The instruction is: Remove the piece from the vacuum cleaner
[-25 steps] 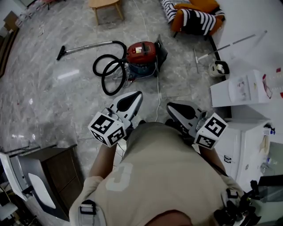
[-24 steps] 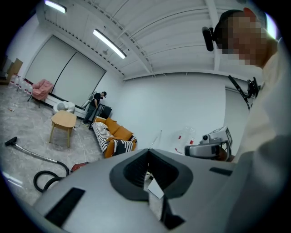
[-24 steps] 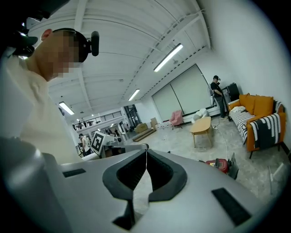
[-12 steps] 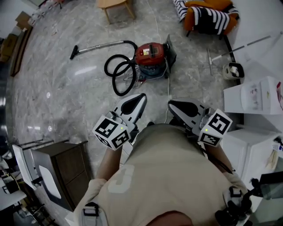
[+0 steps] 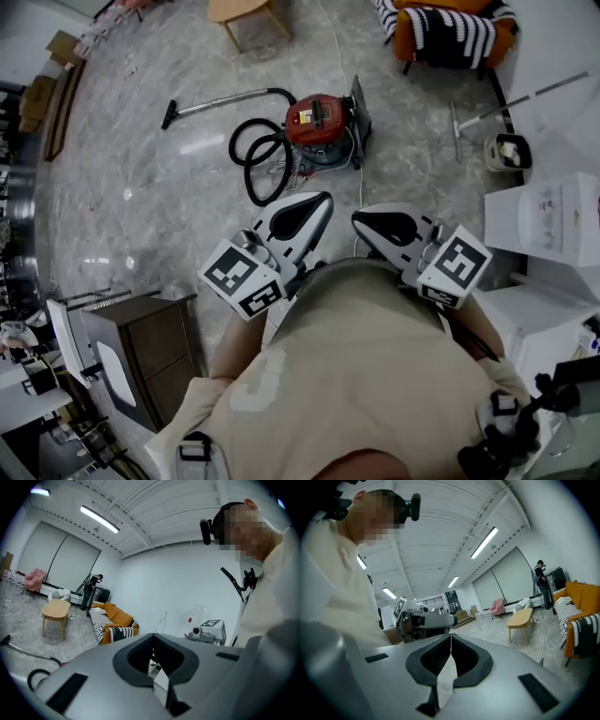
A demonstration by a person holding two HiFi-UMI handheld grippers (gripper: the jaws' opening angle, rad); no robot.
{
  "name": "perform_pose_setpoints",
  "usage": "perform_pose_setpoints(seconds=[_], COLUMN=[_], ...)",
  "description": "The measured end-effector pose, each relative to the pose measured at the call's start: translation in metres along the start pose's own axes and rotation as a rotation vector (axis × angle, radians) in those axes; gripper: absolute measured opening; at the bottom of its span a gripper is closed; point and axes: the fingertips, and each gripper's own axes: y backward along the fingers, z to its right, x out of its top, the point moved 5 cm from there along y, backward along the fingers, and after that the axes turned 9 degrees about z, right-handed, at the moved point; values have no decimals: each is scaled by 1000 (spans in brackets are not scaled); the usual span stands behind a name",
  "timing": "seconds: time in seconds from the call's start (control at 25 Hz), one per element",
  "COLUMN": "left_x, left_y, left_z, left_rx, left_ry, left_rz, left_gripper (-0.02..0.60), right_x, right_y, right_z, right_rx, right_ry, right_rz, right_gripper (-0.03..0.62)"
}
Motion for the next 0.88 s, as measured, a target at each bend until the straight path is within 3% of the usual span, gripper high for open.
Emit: perform_pose_setpoints(seconds=[0.12, 0.32, 0.48, 0.88], left_x=[-1, -8, -13, -30], left_y=[-26, -68, -86, -94], left_z=[14, 30, 38, 22], left_rx=[-25, -83, -88, -51], left_ry=[-36, -94, -155, -185], left_rz=[-31, -122, -179, -254], left_gripper=[3, 3, 3, 3], right_x=[5, 12, 12, 13], right_y=[10, 29, 39, 50], right_z=[9, 31, 37, 49], right_rx=[23, 46, 63, -9], right_ry=[90, 118, 125, 121], right_rz=[-28, -11, -2, 36], right_gripper=[5, 5, 5, 5])
